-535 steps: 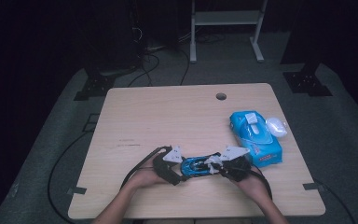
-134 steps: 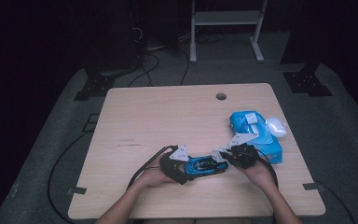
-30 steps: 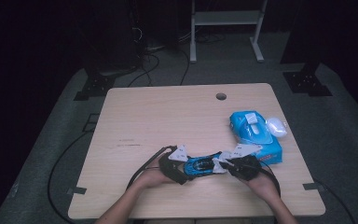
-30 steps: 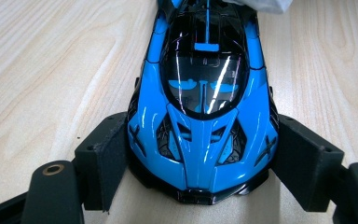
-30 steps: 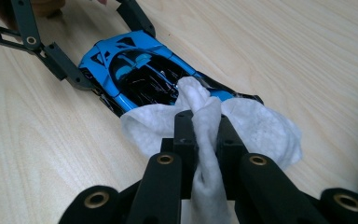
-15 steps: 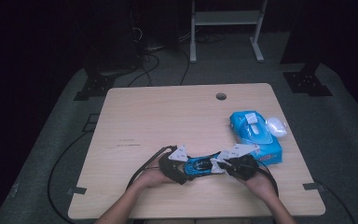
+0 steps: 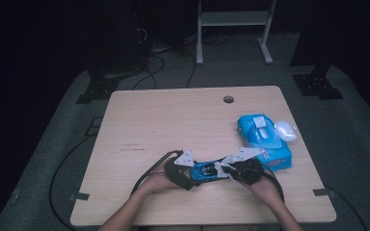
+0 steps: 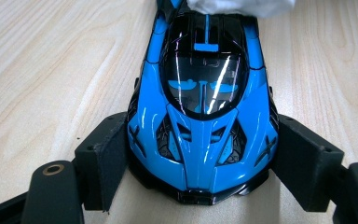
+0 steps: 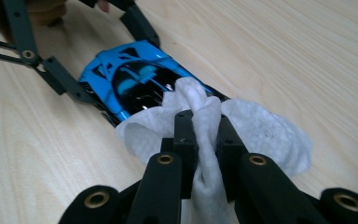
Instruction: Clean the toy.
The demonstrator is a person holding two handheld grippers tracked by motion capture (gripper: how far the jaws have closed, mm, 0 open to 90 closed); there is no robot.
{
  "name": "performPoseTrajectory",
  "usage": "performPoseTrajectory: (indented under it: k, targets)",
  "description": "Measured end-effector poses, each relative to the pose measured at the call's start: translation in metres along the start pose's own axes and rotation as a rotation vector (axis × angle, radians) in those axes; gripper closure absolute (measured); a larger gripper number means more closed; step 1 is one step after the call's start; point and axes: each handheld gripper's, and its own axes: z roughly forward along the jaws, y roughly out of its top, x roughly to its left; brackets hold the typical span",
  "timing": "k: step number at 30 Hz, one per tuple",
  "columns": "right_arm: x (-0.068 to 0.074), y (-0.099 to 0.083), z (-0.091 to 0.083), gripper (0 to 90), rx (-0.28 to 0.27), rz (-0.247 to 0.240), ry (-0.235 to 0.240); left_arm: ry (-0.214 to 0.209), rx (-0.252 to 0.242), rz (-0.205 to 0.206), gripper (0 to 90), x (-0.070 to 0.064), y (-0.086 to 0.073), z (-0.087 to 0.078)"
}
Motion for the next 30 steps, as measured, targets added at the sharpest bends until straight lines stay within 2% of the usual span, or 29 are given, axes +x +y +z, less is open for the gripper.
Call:
performPoseTrajectory:
  k: [2, 4, 13, 18, 21, 24, 28, 30]
  targets:
    - [-0.003, -0.002, 0.000, 82.3, -0.006, 0.031, 0.009, -0.001, 0.002, -0.001, 24.4, 0.000, 0.000, 0.000]
    - [0.001, 0.000, 0.001, 82.3, -0.005, 0.021, 0.008, -0.001, 0.001, 0.001, 24.4, 0.000, 0.000, 0.000]
    - [0.016, 0.019, 0.016, 82.2, -0.035, -0.002, 0.062, -0.002, -0.002, -0.001, 24.4, 0.000, 0.000, 0.000]
    - [0.030, 0.030, 0.030, 82.3, -0.034, -0.035, 0.104, -0.001, 0.001, 0.002, 24.4, 0.000, 0.000, 0.000]
    - [0.039, 0.034, 0.040, 82.1, -0.016, -0.074, 0.105, -0.001, -0.003, 0.000, 24.4, 0.000, 0.000, 0.000]
    - [0.037, 0.038, 0.042, 82.1, -0.003, -0.082, 0.091, -0.001, -0.003, 0.000, 24.4, 0.000, 0.000, 0.000]
    - [0.025, 0.041, 0.041, 82.2, 0.002, -0.049, 0.092, 0.000, -0.004, -0.004, 24.4, 0.000, 0.000, 0.000]
    - [0.024, 0.042, 0.042, 82.2, 0.010, -0.055, 0.087, -0.001, -0.003, -0.003, 24.4, 0.000, 0.000, 0.000]
